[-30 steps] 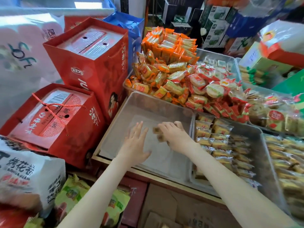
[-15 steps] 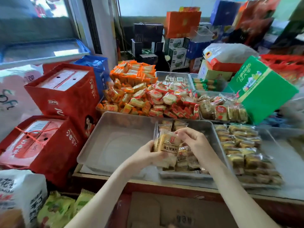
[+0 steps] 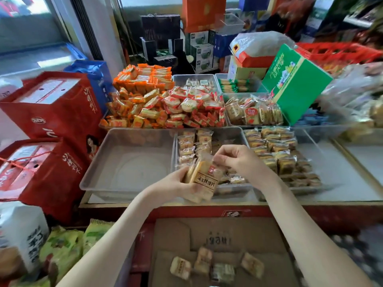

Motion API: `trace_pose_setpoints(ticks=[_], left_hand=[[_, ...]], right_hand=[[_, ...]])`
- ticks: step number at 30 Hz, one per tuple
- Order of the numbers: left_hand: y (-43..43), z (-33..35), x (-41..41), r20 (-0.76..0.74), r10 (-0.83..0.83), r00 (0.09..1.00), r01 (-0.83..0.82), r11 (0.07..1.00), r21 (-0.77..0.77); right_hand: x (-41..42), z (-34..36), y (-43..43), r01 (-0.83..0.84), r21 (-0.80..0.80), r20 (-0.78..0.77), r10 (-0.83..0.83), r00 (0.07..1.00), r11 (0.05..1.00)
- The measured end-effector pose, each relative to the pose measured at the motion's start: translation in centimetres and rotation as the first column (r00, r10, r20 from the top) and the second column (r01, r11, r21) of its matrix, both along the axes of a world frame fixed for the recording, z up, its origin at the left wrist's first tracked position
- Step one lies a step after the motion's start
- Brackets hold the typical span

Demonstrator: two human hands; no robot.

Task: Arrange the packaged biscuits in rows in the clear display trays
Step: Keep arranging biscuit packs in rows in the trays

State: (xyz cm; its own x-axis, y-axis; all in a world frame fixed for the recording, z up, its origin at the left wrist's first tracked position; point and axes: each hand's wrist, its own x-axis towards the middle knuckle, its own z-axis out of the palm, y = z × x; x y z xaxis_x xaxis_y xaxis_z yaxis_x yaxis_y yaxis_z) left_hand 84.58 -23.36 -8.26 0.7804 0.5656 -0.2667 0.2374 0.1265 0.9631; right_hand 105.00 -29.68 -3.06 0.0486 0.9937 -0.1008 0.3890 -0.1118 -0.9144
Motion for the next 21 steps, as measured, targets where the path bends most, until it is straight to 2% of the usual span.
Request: trace_pose_setpoints(ticks=[3,7,10,13,17,21], left_hand=[[-0.9,-0.2,-0.3,0.017,-0.017,1.000,0.017,1.000,-0.014],[-1.6,-0.1,-0.9,0.024,0.019,1.000,-0.018,0.999,-0.051],[-2.4,-0.1,-0.9,0.048,0.179,0.983,-0.174,0.981,-0.089],[-2.9,-0.2,-0.6,0.123,0.388,0.913,-0.353,0.905,-0.239],[-3.4,0.6,-0.2,0.181,0.500,0.847,-0.410,0.831,-0.377],[-3.7,1.2,-0.1,0.167,0.483,0.860,-0.386,0.828,-0.408]], right_hand=[[-1.0,-0.4,-0.5,0.097,0.045,0.000,-0.097,0.995,0.994],[-1.9,-0.5,-0.6,0.151,-0.012,-0.143,-0.151,0.978,0.988],[-2.3,-0.8,-0.3,0.212,-0.048,-0.270,-0.217,0.938,0.976],[-3.0,-1.0,-0.3,0.290,-0.054,-0.398,-0.287,0.871,0.955],[-4.5,-2.0,-1.4,0.171,-0.127,-0.358,-0.206,0.911,0.977],[-4.9,-2.3,-2.3,0.143,-0.044,-0.269,-0.150,0.951,0.989]])
